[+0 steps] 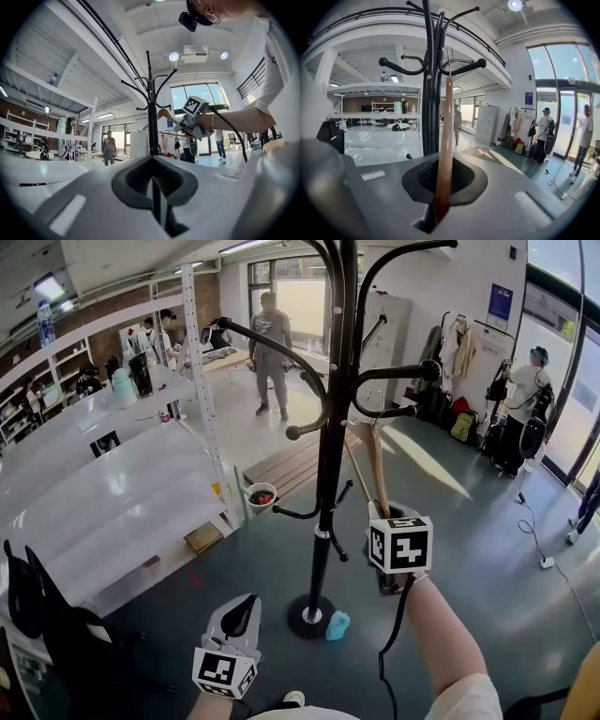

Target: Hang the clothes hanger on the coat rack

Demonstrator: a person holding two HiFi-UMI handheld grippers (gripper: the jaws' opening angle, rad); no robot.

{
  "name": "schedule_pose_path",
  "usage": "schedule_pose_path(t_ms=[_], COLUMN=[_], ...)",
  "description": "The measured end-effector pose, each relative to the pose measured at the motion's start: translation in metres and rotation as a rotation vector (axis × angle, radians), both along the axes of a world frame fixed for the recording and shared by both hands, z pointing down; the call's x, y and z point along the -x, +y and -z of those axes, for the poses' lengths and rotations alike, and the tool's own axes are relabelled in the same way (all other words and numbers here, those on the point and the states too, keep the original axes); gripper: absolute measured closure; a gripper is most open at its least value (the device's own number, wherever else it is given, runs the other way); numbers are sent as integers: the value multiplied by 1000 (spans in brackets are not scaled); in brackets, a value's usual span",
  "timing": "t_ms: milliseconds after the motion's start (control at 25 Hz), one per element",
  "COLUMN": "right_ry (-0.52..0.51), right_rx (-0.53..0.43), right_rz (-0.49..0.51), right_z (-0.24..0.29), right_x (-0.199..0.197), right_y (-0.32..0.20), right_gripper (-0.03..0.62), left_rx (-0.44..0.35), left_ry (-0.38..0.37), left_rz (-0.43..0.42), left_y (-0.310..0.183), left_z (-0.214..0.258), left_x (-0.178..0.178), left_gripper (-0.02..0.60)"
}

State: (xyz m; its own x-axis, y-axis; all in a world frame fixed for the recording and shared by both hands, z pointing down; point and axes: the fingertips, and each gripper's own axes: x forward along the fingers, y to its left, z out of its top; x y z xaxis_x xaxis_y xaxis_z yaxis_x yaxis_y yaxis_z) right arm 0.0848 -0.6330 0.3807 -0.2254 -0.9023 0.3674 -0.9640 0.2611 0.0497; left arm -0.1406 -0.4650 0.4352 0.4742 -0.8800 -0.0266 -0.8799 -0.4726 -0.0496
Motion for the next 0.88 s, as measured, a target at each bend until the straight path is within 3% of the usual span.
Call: schedule_pose_path(t_ms=[480,760,880], right_ry=[-28,-47,-80], right_rx=[89,71,12], right_rz=[-9,-4,-13], right_z=[-34,-45,-36], right_x=[1,4,2], right_y=[-18,-14,-9], right_gripper=[566,562,518], left_rx=[48,62,57], left_ry=[-5,-10,-10], left_rz=[7,11,12], left_y=[1,4,9], left_z=[-18,-24,-22], left_x=[1,0,-2], left_gripper=[581,581,581])
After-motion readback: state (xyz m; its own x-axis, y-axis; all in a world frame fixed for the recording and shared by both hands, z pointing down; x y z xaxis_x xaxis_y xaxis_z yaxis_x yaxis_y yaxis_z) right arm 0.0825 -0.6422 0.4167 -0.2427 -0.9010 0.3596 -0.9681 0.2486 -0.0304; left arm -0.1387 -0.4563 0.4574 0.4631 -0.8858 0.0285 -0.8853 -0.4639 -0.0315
